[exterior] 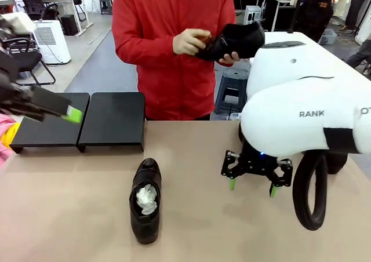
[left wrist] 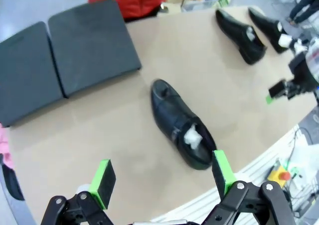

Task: Organize the shoes by placing them on the stand.
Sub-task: Place the Shoe from the middle of the table onto the Shoes Stand.

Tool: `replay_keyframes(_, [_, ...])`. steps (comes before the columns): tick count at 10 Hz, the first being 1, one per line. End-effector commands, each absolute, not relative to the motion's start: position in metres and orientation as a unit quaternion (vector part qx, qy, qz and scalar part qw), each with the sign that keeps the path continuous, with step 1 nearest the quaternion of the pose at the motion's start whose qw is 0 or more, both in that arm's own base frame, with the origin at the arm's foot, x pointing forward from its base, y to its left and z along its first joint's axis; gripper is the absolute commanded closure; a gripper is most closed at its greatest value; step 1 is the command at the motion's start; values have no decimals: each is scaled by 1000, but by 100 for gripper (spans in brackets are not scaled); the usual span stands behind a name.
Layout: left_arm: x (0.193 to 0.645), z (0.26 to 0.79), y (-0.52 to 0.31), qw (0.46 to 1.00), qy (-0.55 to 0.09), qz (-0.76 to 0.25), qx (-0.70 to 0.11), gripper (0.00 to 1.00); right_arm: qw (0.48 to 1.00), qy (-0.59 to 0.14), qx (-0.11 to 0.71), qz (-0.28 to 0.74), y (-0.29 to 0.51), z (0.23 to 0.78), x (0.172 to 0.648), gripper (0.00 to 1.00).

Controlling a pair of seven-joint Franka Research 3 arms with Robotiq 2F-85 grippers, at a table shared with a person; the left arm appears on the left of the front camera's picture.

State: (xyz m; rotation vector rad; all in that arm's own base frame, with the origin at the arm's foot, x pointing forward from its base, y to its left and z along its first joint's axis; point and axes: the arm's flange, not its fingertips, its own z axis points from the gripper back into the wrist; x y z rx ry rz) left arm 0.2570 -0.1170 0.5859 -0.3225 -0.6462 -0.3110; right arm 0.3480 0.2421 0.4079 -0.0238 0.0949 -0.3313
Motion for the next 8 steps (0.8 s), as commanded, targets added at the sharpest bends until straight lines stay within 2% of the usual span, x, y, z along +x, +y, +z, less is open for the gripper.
replay_keyframes(1, [233,574,-170,938,-271,-136,-170,0,979,34,-32,-198,221,421,341,0])
replay_keyframes(3, [217,568,-217,932,-263,-120,-218,0,978,24,-23,-204,217,422,335,0])
replay_keyframes(4, [219,560,-230,942,-218,-91,-239,0,979,28,-24,-201,219,419,334,0])
replay_keyframes(6, [225,534,-250,971,-159,-38,-173,0,971,42,-33,-232,215,414,338,0])
replay_keyframes(8, [233,514,-267,977,-129,-31,-167,0,981,34,-21,-191,216,422,338,0])
